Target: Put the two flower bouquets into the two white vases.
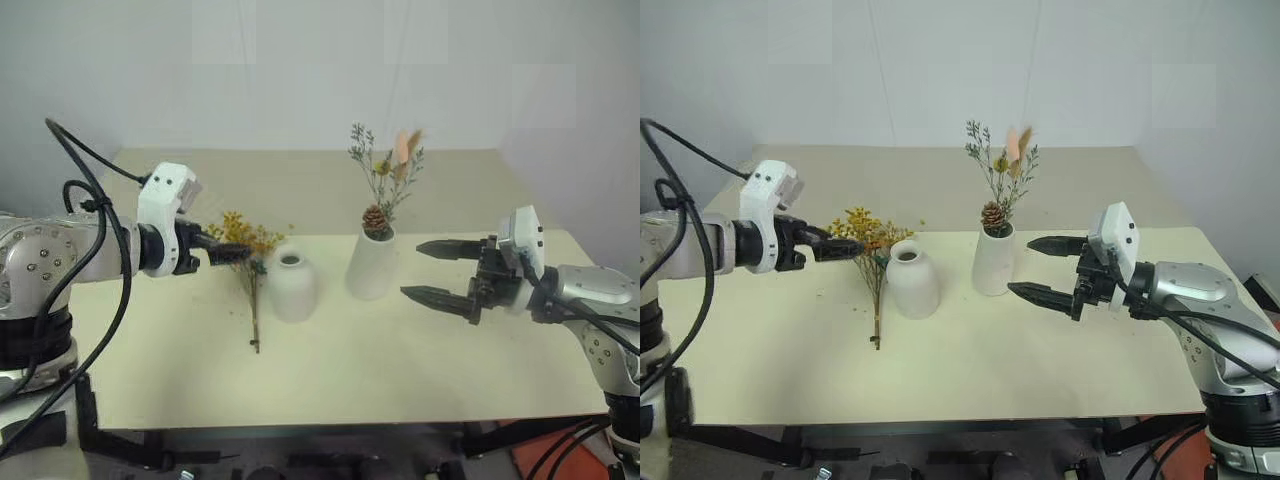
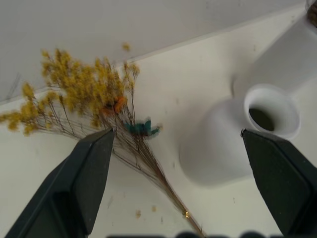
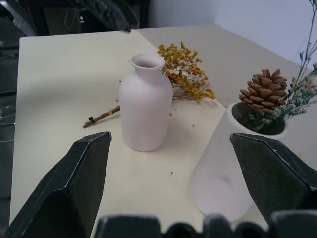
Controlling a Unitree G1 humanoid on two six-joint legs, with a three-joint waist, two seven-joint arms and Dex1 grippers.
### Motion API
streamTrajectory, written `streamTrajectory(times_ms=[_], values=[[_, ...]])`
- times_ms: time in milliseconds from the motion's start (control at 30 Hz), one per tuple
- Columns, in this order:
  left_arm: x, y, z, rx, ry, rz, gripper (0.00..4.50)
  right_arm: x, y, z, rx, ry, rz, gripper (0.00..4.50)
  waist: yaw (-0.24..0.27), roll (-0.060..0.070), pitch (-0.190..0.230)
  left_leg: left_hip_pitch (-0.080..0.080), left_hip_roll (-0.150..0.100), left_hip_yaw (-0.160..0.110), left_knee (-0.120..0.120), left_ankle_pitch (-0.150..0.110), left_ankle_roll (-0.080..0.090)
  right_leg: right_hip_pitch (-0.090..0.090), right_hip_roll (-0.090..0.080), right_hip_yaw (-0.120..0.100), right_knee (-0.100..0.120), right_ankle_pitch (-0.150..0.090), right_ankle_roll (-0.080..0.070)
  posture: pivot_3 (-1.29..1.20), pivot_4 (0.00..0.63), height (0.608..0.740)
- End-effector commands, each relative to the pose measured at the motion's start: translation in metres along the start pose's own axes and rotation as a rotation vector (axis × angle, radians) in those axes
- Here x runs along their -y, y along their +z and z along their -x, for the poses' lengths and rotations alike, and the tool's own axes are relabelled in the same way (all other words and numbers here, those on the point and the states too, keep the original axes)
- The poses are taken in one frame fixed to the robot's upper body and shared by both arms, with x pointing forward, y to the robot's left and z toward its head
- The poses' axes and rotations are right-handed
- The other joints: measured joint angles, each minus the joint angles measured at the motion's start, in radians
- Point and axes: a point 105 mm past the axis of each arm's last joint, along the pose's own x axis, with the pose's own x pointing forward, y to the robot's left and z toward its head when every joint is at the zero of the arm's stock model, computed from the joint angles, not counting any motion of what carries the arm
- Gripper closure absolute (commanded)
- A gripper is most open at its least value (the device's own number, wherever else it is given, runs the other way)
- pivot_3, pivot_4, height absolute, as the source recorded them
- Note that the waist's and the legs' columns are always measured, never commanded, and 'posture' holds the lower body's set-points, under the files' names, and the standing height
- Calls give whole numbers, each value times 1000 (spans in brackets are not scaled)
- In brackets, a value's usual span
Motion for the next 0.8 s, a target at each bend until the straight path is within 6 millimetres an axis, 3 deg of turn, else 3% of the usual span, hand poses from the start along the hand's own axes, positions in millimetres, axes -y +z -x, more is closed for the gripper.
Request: streamTrajectory(times_ms=[33,233,800], values=[[3,-9,-2,-93,-13,0,16,0,10,-3,25,8,33,0,1,0,0,0,0,0,0,0,0,0,0,0,0,0,0,0,150,740],[-2,-24,-7,-226,17,27,16,-3,11,-4,31,7,37,0,2,0,0,-1,0,0,0,0,0,-1,0,0,0,0,0,0,150,740],[6,-48,-64,-390,36,99,16,-32,7,-19,-38,162,56,0,3,0,0,-1,-1,0,0,0,0,-1,0,0,0,0,0,0,150,740]])
